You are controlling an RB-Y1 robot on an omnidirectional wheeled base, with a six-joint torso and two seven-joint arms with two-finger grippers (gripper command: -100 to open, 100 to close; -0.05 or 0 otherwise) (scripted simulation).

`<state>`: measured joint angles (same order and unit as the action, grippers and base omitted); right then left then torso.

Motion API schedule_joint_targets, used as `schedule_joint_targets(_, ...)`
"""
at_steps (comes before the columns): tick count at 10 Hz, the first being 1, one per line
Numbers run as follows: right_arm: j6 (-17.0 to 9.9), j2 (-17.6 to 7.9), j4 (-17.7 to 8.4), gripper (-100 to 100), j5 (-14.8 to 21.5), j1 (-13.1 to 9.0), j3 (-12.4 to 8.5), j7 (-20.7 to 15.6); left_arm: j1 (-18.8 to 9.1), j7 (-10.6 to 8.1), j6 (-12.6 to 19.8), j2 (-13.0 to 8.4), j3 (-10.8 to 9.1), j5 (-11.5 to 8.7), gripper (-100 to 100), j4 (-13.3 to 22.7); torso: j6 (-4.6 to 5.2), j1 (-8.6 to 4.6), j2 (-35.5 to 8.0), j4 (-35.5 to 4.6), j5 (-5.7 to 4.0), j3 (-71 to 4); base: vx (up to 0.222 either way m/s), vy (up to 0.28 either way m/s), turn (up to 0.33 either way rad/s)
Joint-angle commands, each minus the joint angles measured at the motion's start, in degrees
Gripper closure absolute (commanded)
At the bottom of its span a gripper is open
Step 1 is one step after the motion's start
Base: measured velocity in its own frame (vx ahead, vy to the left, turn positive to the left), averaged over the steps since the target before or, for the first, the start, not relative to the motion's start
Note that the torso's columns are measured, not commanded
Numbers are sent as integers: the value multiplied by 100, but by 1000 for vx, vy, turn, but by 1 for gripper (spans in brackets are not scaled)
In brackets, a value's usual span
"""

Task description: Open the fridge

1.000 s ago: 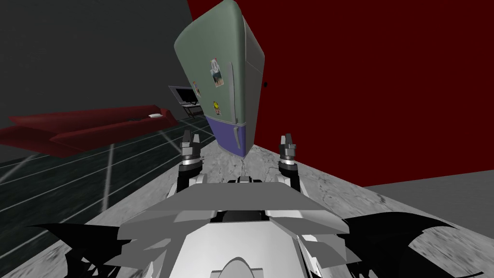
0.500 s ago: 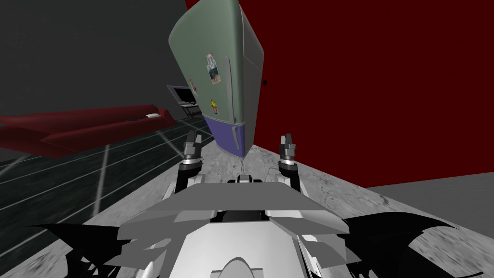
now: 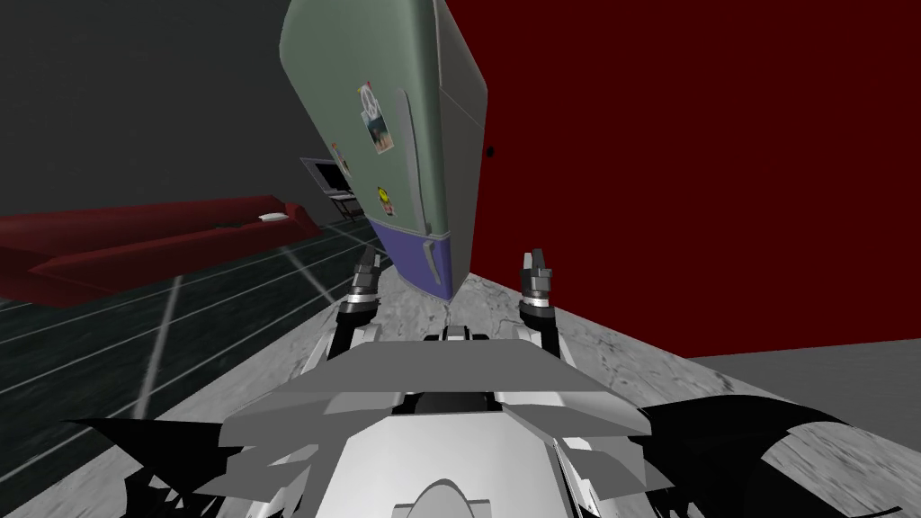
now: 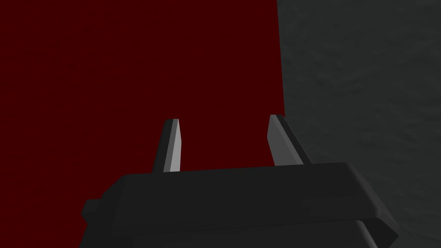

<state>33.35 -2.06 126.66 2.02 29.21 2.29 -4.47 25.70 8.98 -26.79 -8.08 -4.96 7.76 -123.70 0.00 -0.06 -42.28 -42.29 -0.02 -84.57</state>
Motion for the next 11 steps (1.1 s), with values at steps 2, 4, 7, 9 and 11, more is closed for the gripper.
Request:
schedule_joint_targets(2, 0, 1, 0, 0, 0, -1, 1, 0, -118, 153, 253, 161, -50, 170, -100, 302, 1, -8, -11, -3, -2, 7, 166, -117, -32)
schedule_joint_targets(4, 0, 0, 0, 0, 0, -1, 0, 0, -197, 239, 401, 167, -85, 269, -100, 485, 1, 18, 3, 1, 5, -1, 193, -67, -30)
schedule_joint_targets(7, 0, 0, 0, 0, 0, -1, 0, 0, -310, 359, 608, 108, -133, 407, -100, 745, 1, -6, -7, -1, -2, 3, 180, -96, -27)
schedule_joint_targets(9, 0, 0, 0, 0, 0, -1, 0, 0, -390, 445, 758, 34, -168, 506, -100, 932, 0, 2, -3, -1, 0, 2, 195, -100, -29)
schedule_joint_targets(11, 0, 0, 0, 0, 0, 0, 0, 0, -460, 519, 886, -59, -198, 591, -100, 1092, 0, 20, 6, 2, 5, -5, 197, -66, -27)
